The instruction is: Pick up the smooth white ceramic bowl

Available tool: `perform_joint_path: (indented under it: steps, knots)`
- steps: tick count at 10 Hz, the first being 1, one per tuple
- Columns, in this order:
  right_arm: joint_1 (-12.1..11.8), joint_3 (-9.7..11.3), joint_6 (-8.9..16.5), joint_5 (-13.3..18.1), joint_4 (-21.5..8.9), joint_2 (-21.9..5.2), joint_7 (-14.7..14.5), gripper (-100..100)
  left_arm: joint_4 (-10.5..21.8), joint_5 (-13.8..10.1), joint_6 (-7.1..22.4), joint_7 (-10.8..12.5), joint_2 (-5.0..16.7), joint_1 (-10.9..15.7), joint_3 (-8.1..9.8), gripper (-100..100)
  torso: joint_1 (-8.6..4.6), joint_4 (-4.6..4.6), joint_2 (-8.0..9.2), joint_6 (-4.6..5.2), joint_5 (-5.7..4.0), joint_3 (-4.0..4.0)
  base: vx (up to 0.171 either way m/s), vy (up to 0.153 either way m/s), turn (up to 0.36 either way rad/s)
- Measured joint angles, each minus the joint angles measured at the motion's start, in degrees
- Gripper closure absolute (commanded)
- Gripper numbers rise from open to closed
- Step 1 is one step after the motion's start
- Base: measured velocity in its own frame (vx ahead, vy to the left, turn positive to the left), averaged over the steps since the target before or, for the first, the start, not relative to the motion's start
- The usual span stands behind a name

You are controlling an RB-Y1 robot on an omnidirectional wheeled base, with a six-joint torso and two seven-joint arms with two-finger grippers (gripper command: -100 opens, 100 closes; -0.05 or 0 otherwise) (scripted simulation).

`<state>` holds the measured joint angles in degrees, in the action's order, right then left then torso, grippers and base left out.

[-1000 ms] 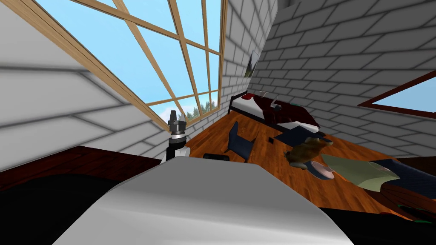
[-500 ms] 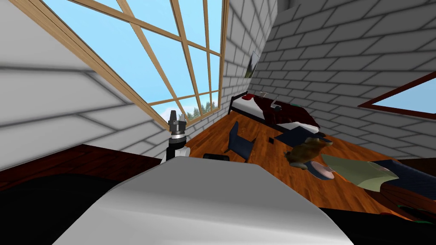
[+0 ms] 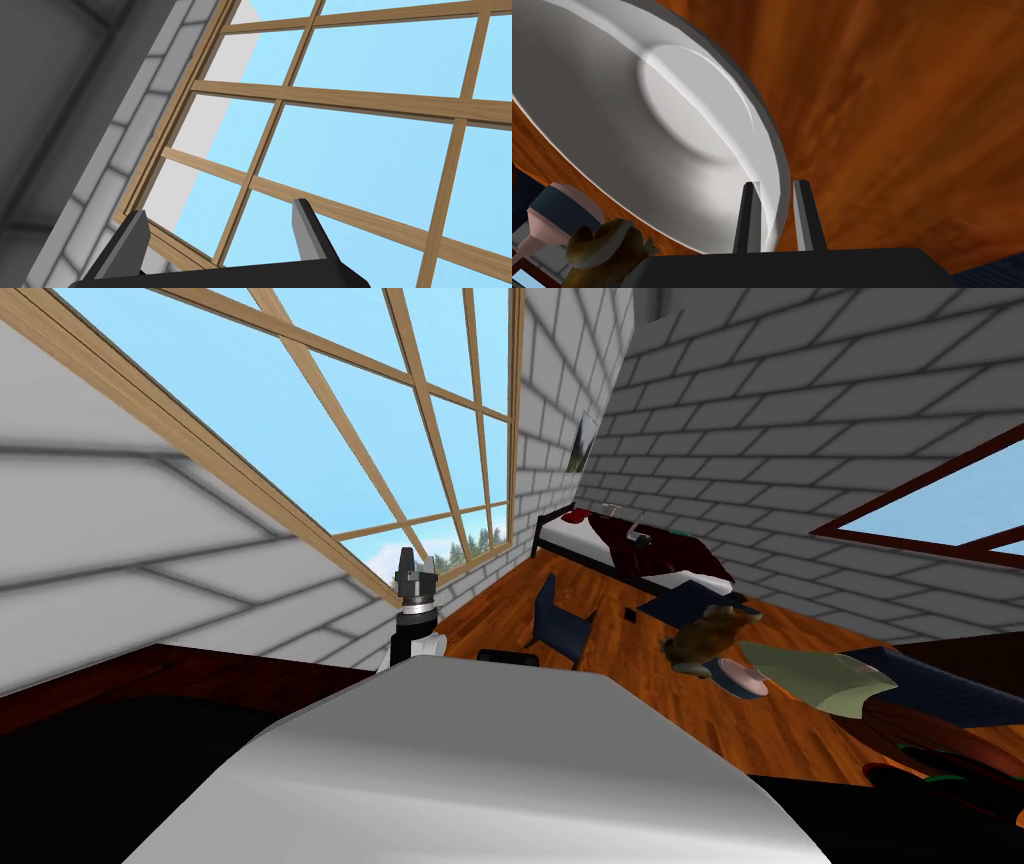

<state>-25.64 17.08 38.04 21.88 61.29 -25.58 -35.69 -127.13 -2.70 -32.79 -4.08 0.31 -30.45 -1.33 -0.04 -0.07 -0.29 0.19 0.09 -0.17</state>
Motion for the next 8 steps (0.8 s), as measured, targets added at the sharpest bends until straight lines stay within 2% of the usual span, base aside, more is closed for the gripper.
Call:
perform_joint_path:
  steps: [7, 8]
  knots:
    - [-6.2, 2.6, 4.8, 4.3, 11.9, 0.4, -1.5, 100, 0.0, 0.0, 0.0, 0.0, 0.0, 0.0, 0.00, 0, 0.10, 0.01, 0.05, -0.04, 0.10, 0.02, 0.055, -0.030, -0.128]
    - [-6.3, 2.6, 5.0, 4.3, 12.1, 0.4, -1.6, 0, 0.0, 0.0, 0.0, 0.0, 0.0, 0.0, -0.01, 0, 0.14, 0.03, 0.12, -0.07, 0.11, 0.06, 0.000, 0.000, 0.000]
